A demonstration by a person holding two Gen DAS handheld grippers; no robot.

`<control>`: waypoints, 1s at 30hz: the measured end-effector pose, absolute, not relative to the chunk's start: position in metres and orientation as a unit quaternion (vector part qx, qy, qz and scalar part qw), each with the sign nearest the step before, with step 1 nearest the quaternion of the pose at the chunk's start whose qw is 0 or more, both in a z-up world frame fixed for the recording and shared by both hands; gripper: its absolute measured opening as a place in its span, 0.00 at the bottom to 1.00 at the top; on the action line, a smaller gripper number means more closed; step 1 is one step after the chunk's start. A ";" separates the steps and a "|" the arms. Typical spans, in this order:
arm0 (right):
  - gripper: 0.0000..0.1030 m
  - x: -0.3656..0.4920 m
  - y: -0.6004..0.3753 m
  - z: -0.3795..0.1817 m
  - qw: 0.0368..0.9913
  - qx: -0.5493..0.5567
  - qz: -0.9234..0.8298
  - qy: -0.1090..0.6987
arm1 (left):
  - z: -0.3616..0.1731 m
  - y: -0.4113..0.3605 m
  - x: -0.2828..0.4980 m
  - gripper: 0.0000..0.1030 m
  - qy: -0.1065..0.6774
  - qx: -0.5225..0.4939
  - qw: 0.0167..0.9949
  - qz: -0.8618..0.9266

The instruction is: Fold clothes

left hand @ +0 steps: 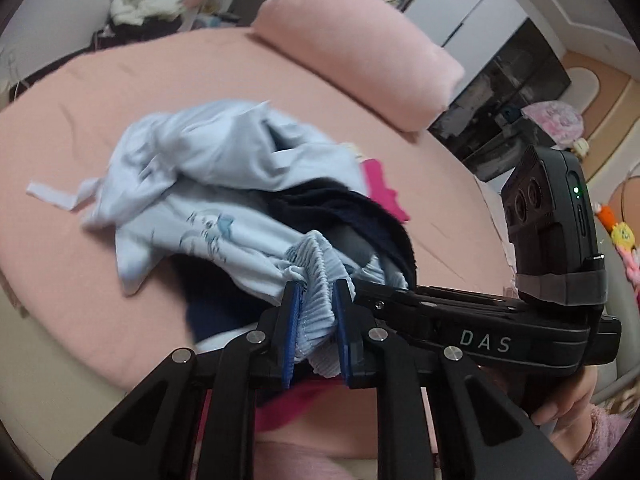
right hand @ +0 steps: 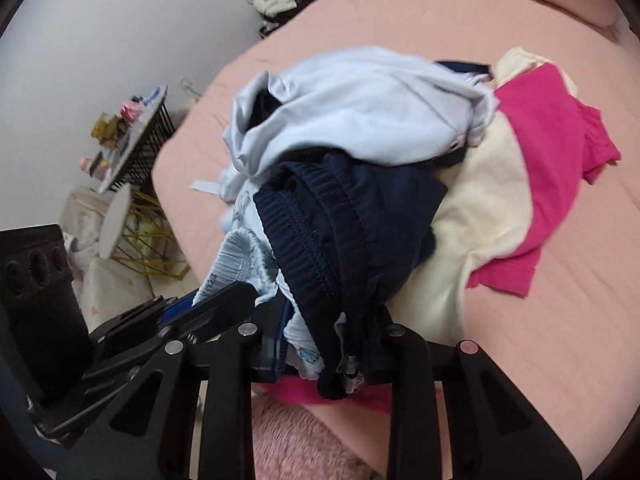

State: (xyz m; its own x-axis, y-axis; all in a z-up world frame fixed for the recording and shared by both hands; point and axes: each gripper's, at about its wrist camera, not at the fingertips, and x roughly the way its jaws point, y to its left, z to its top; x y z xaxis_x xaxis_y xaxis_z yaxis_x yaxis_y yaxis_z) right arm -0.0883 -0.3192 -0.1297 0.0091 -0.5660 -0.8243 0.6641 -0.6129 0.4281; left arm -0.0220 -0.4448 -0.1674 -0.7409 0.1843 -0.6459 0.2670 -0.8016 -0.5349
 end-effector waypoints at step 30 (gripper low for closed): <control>0.63 -0.136 -0.015 -0.083 0.257 0.576 -0.774 -0.057 | -0.080 -0.211 -0.112 0.01 0.200 0.407 -0.109 -0.884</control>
